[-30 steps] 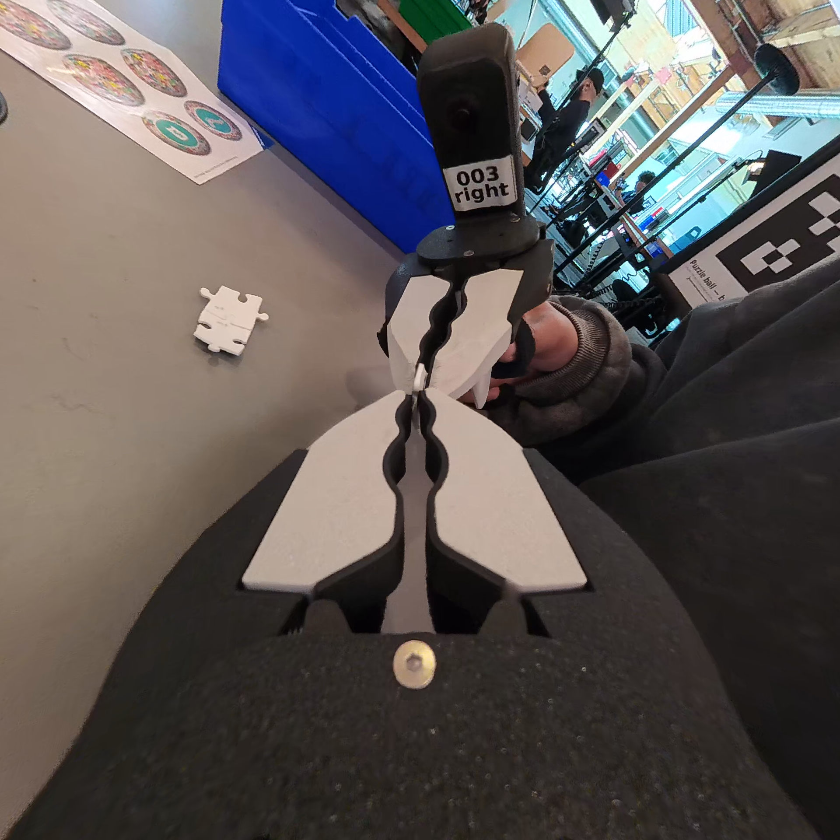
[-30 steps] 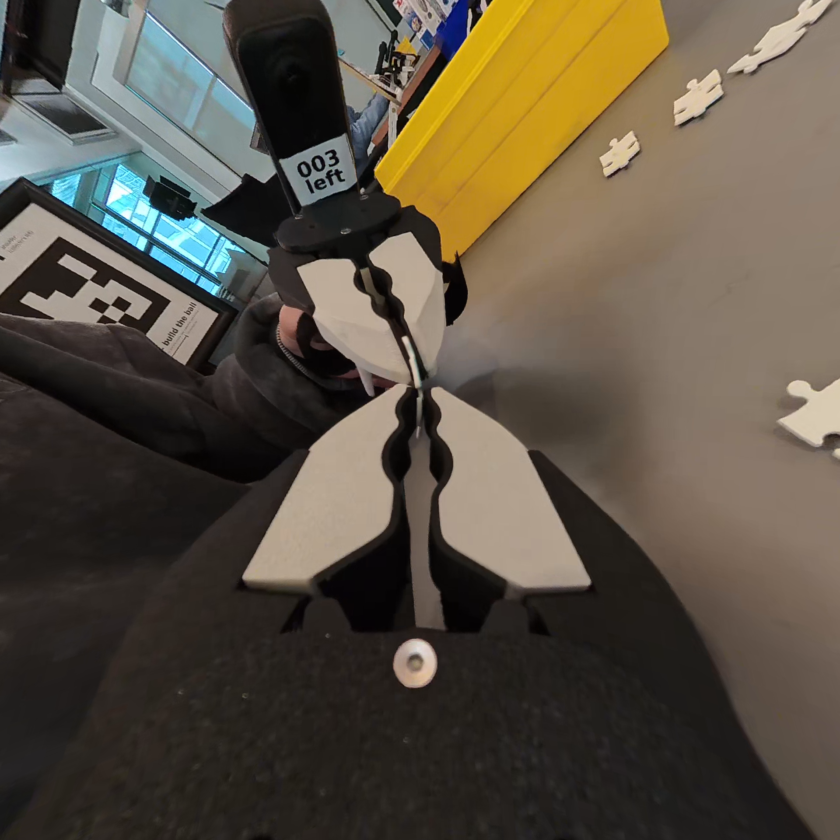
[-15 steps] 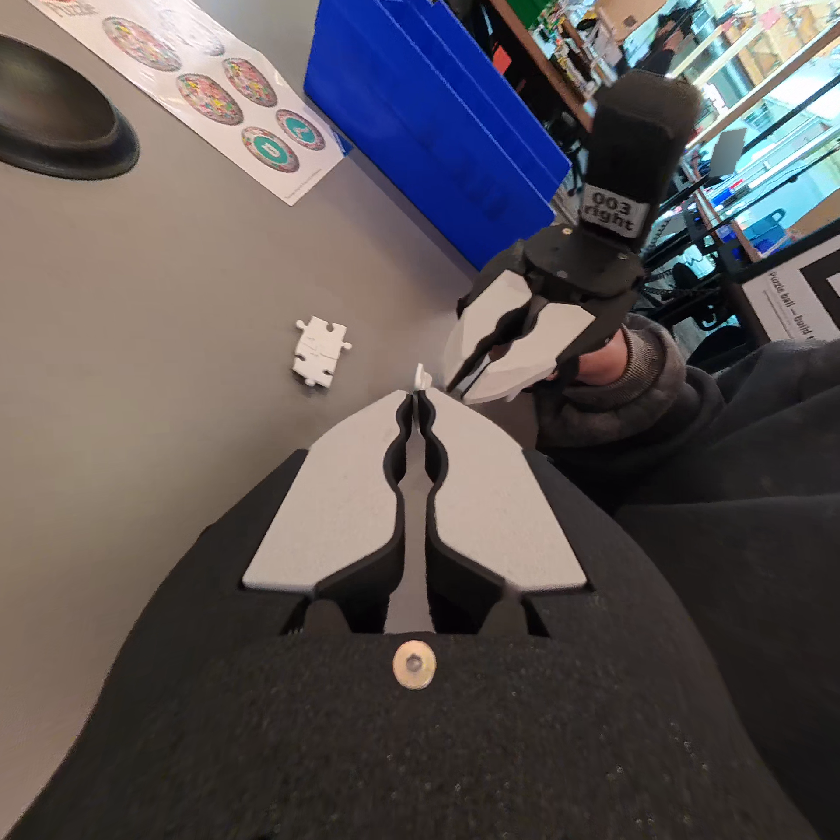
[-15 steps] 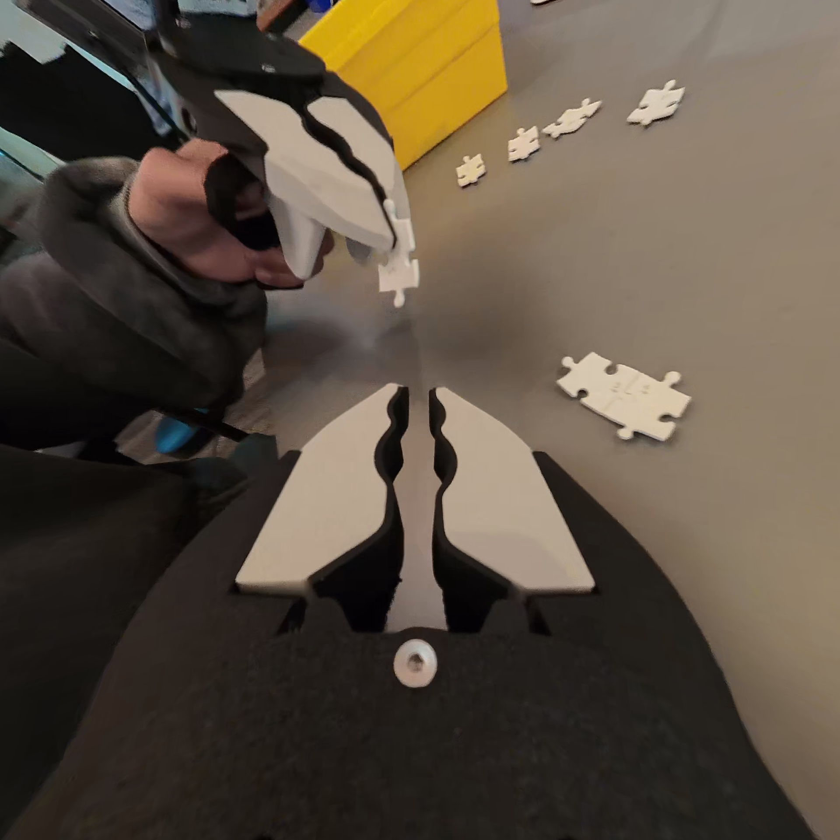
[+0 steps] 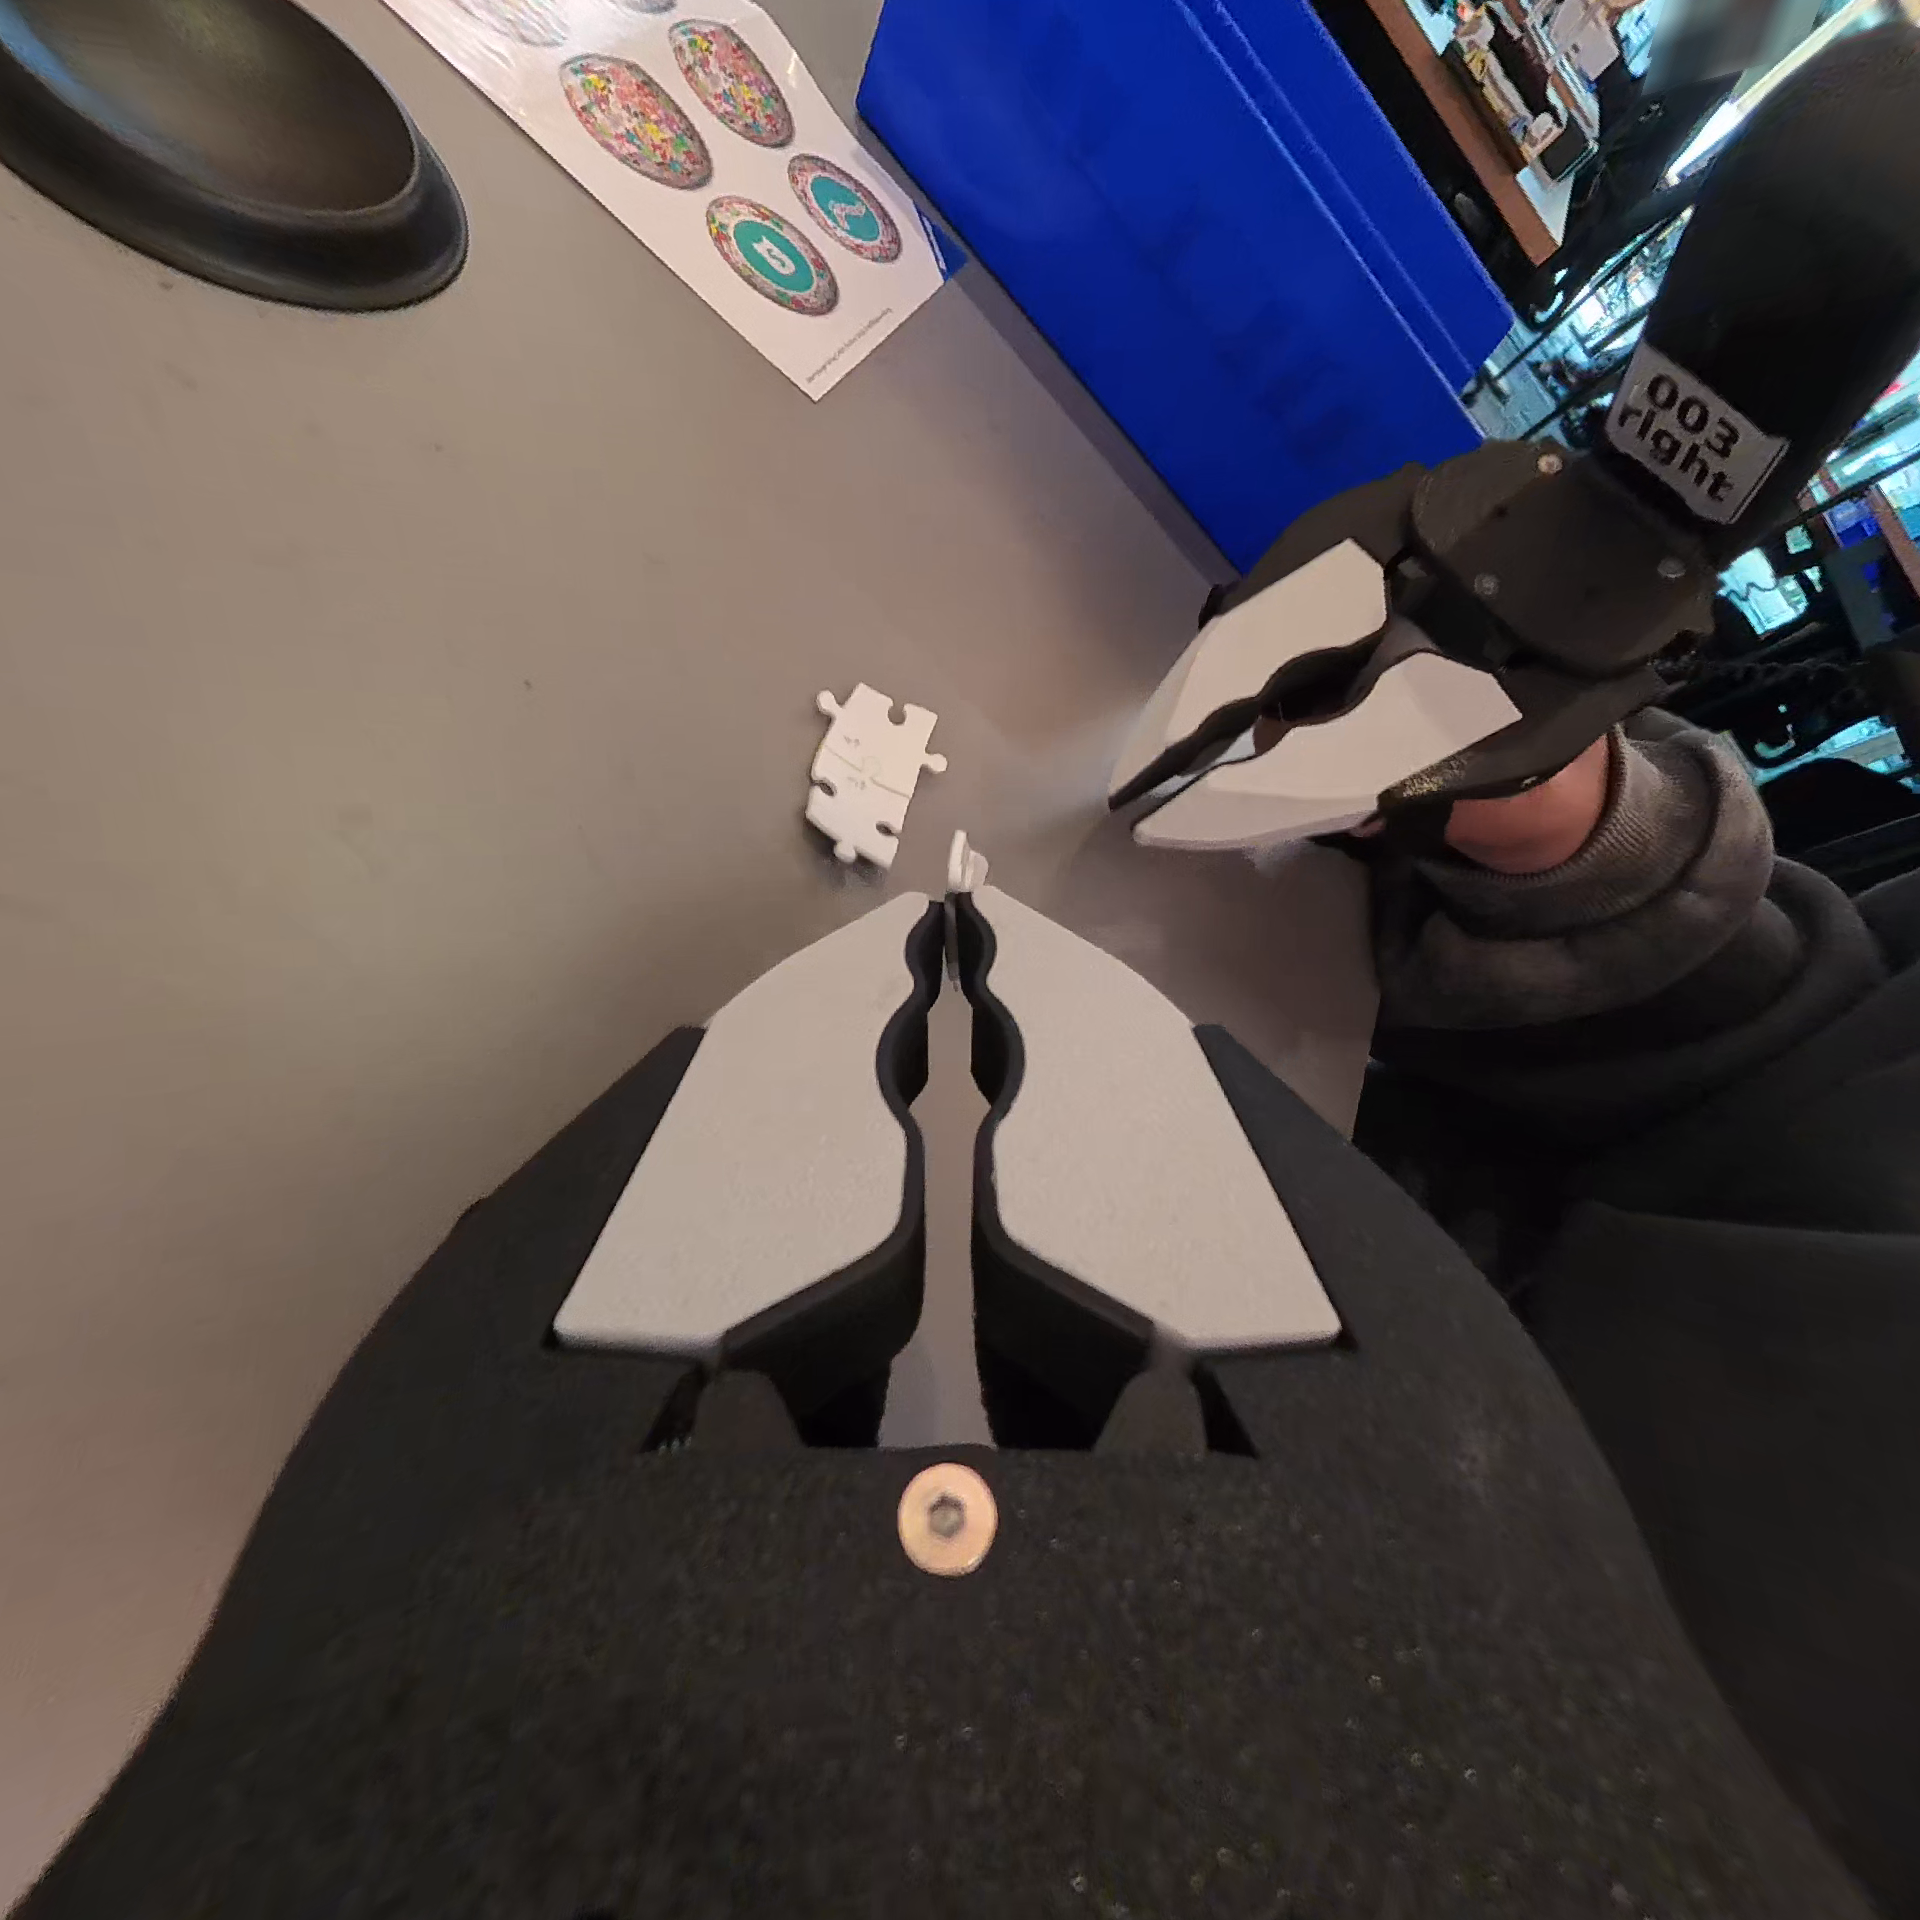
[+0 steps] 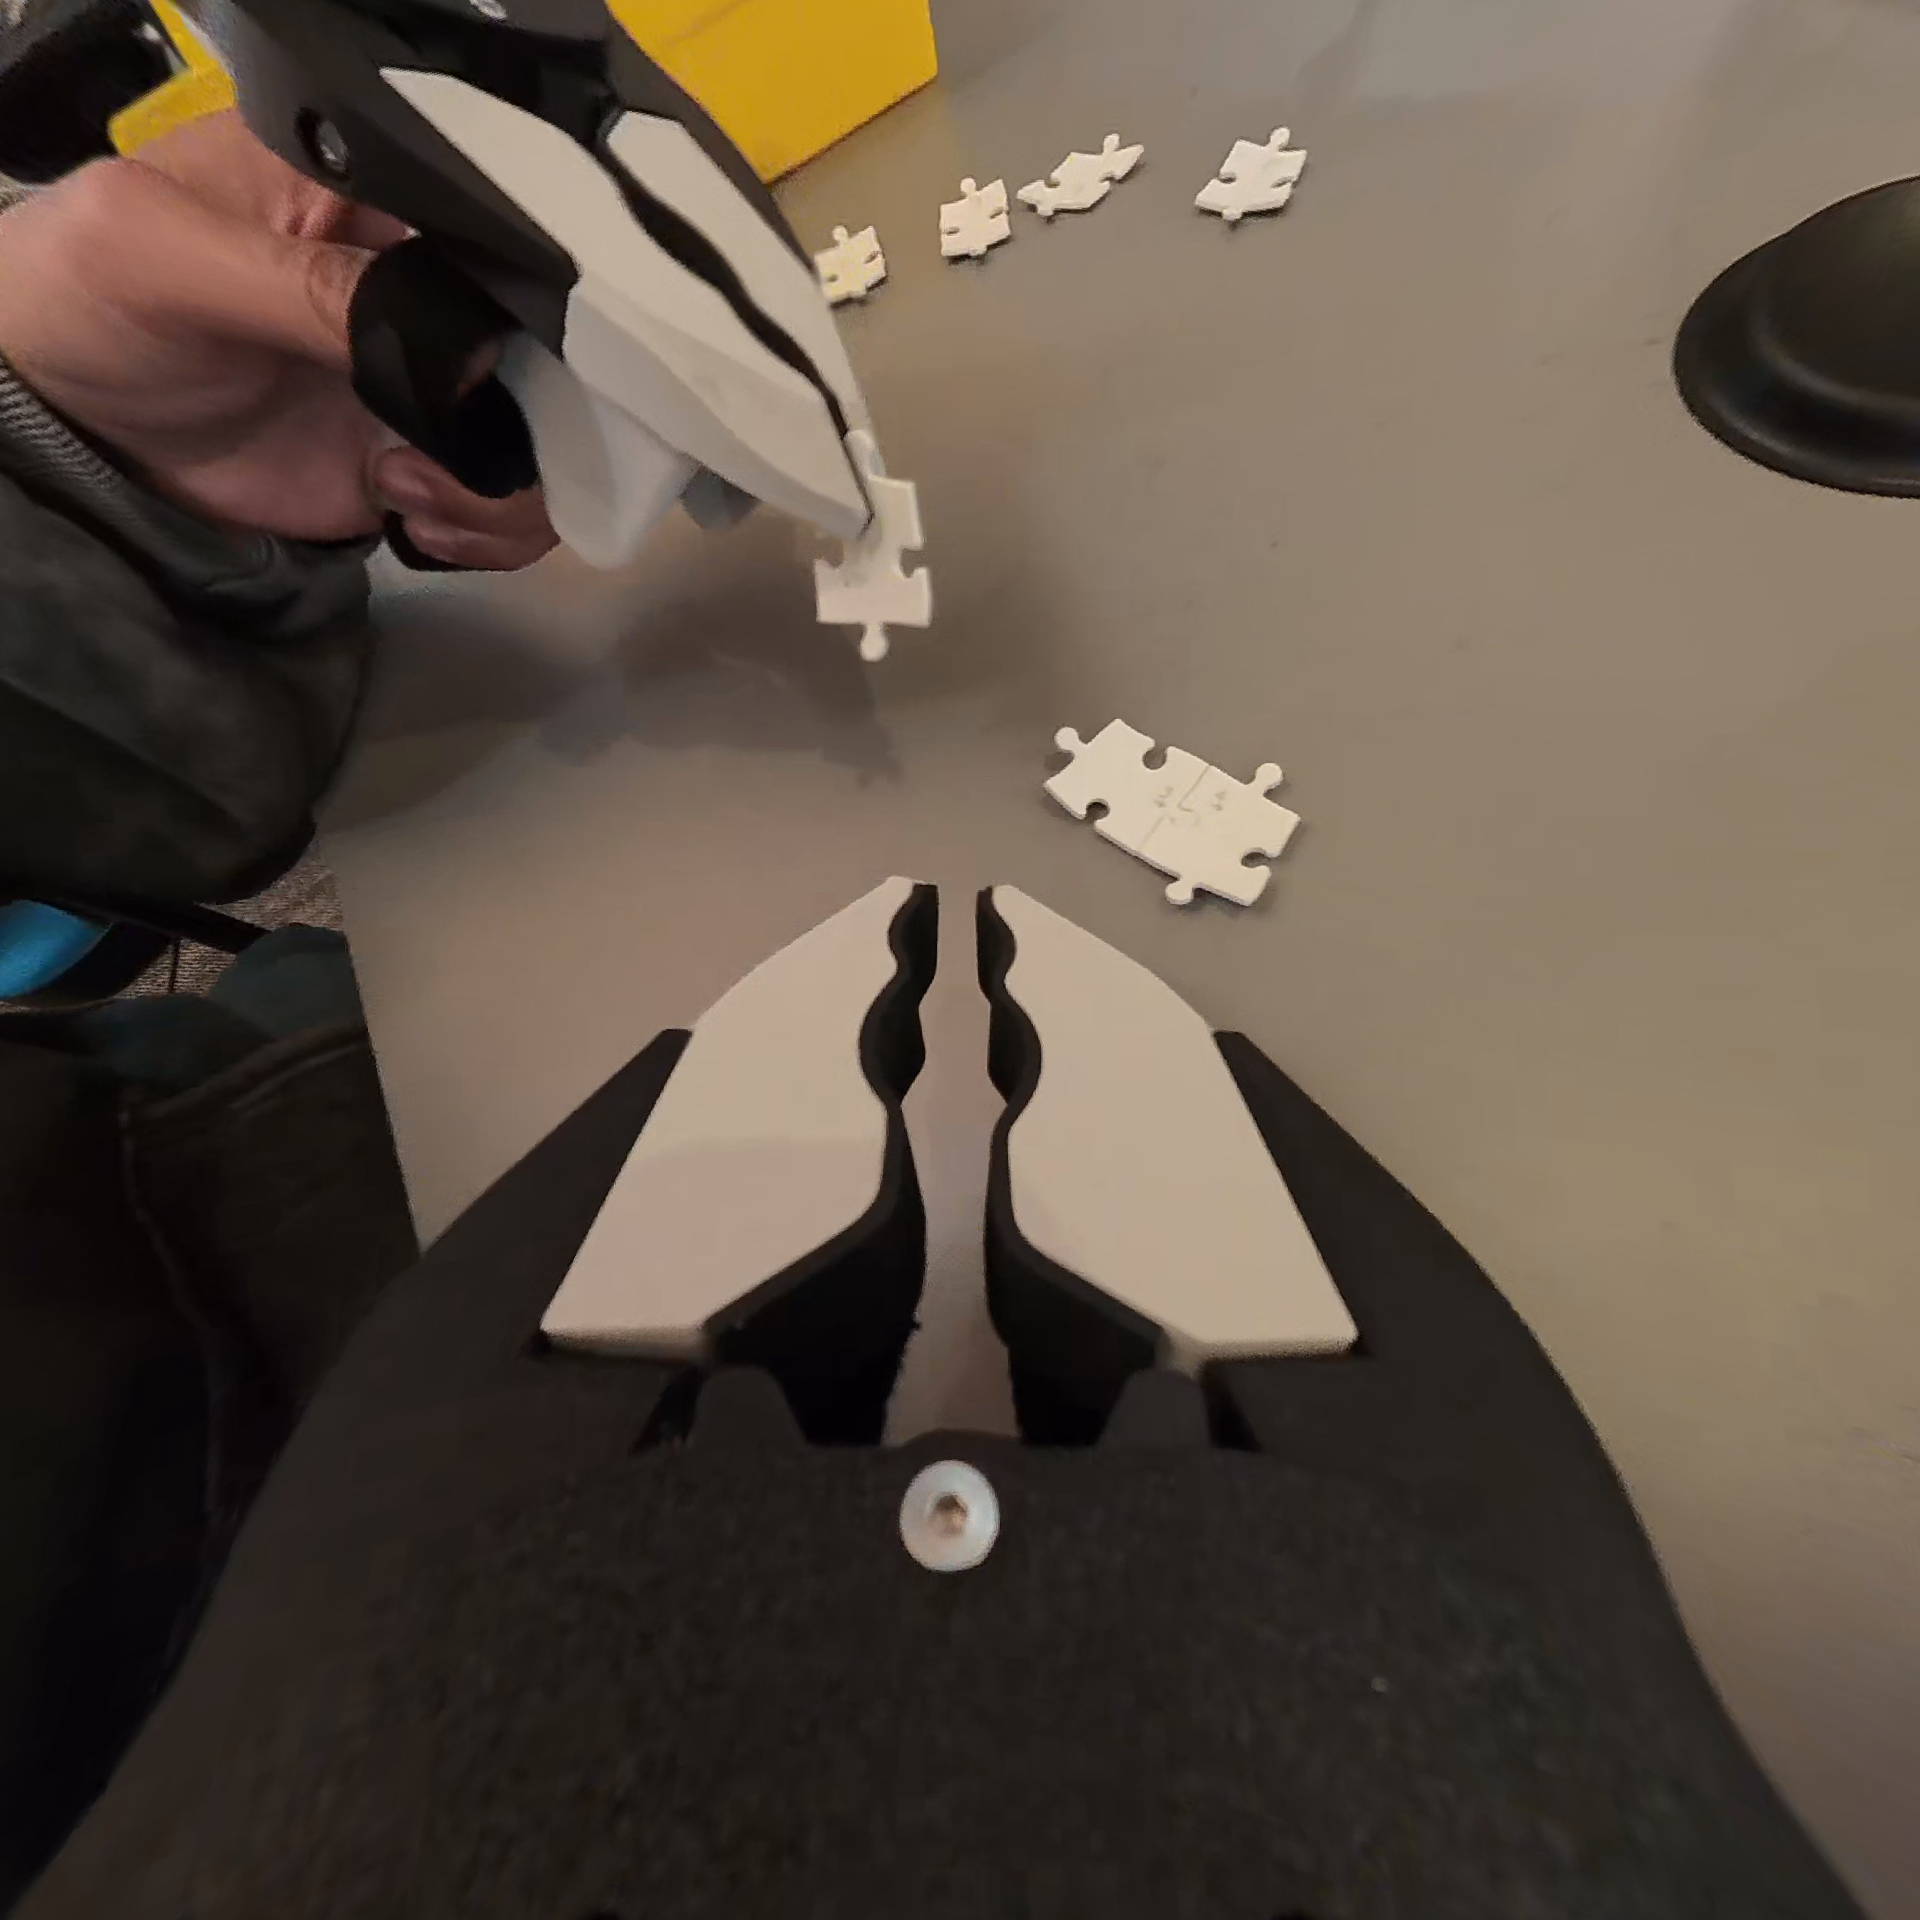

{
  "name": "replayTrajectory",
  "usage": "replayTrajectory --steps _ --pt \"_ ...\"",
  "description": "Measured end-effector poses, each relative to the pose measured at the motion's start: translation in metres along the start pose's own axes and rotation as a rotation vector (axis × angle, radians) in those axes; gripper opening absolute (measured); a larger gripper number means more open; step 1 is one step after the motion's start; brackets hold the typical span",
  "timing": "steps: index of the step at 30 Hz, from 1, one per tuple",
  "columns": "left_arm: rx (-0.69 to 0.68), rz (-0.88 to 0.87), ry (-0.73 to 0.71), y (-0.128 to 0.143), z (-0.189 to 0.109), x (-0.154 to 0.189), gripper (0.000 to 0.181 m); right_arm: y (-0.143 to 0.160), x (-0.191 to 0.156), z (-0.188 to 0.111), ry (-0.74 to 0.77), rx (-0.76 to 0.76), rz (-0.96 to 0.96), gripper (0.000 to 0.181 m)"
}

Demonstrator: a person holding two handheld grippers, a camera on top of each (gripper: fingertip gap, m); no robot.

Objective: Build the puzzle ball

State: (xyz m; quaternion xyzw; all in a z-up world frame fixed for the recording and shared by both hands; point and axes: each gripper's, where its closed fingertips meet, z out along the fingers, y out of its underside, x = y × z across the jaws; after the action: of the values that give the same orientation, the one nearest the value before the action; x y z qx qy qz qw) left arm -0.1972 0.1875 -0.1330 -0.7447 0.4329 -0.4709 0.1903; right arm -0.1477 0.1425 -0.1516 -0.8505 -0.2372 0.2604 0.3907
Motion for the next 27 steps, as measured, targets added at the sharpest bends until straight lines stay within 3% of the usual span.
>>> replayTrajectory --steps 11,22,27 --pt "0.012 -0.01 -0.012 0.007 -0.012 -0.004 0.002 0.005 0.039 0.018 0.14 -0.107 -0.08 0.017" --pt "0.012 -0.014 -0.017 0.01 -0.015 -0.008 0.002 0.016 0.028 0.03 0.111 -0.169 -0.067 0.018" --pt "0.012 -0.011 -0.018 0.01 -0.016 -0.007 0.002 0.008 0.022 0.027 0.11 -0.143 -0.071 0.019"
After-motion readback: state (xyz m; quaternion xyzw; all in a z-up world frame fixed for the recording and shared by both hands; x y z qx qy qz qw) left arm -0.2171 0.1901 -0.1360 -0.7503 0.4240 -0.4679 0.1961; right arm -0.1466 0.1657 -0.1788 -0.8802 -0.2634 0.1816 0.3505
